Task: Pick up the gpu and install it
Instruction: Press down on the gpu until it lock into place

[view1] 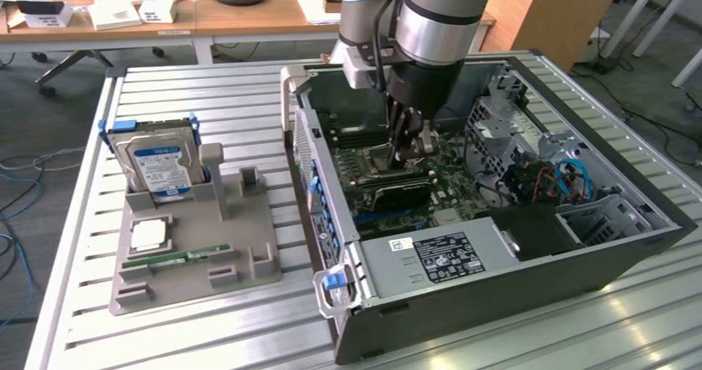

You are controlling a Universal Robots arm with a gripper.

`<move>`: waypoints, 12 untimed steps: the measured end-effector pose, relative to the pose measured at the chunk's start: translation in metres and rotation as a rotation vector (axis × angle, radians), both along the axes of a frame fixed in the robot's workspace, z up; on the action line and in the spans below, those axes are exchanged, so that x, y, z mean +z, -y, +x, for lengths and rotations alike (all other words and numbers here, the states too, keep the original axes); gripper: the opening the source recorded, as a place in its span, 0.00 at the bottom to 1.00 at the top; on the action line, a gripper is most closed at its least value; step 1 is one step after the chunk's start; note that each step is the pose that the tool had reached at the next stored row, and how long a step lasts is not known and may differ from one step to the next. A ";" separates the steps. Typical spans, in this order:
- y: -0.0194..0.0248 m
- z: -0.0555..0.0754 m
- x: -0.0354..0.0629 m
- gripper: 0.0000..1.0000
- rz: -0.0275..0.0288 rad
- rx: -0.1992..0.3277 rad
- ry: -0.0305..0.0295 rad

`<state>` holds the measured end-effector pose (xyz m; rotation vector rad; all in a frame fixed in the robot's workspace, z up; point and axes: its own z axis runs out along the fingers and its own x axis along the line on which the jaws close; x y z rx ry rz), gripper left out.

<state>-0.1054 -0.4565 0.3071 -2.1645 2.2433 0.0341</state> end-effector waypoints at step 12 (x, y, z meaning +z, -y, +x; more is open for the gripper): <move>0.0000 0.000 -0.0194 0.11 -0.0001 0.000 0.0000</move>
